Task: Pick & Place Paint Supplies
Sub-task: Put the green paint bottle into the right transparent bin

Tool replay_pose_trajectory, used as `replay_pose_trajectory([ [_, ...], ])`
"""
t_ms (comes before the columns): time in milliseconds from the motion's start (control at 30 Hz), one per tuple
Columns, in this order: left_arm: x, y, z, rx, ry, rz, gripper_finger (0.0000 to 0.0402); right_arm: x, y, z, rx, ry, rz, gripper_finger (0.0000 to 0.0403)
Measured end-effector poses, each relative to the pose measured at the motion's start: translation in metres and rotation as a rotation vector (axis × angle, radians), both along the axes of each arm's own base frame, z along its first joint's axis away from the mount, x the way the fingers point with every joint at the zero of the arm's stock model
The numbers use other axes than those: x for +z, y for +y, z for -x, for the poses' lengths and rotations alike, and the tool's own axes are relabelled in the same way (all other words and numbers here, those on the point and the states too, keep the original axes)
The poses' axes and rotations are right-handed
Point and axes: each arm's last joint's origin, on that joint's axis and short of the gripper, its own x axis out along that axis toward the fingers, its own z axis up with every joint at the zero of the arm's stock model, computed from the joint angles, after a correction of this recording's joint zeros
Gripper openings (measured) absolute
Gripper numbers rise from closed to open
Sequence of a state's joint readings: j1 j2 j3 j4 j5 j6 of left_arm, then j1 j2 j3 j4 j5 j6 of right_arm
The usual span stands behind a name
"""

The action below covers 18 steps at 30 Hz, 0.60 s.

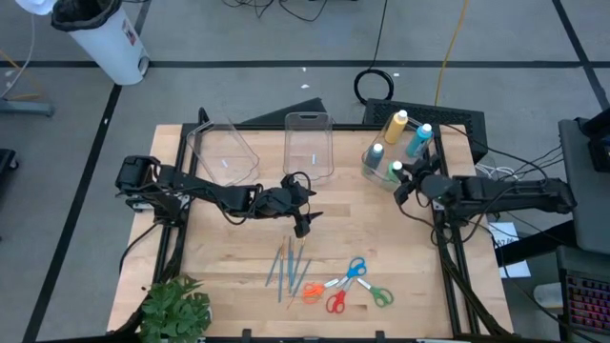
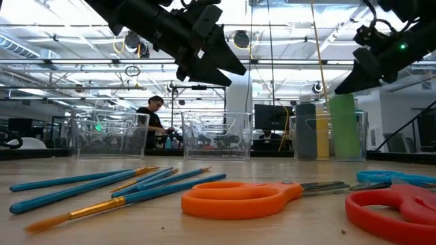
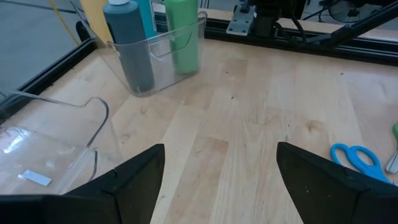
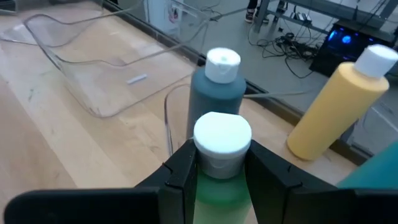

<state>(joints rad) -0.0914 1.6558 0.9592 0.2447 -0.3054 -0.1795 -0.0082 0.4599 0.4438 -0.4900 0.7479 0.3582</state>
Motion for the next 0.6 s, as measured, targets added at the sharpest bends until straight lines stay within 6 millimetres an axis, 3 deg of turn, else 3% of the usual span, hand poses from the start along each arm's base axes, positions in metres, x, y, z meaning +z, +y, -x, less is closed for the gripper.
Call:
replay_pose_trajectory([
  [233, 0.0, 0.0, 0.0, 0.0, 0.0, 0.0, 0.031, -0.0058, -0.0003, 0.0003, -0.022, 0.0, -0.006, 0.0098],
  [467, -0.0001, 0.0, 0.0, 0.0, 0.001, 0.0, 0.031, -0.0058, -0.0002, 0.0003, -0.02, 0.001, -0.007, 0.0174],
  [600, -0.0002, 0.0, 0.0, 0.0, 0.001, 0.0, 0.031, -0.0058, -0.0002, 0.0003, -0.015, 0.008, -0.001, 0.0197],
])
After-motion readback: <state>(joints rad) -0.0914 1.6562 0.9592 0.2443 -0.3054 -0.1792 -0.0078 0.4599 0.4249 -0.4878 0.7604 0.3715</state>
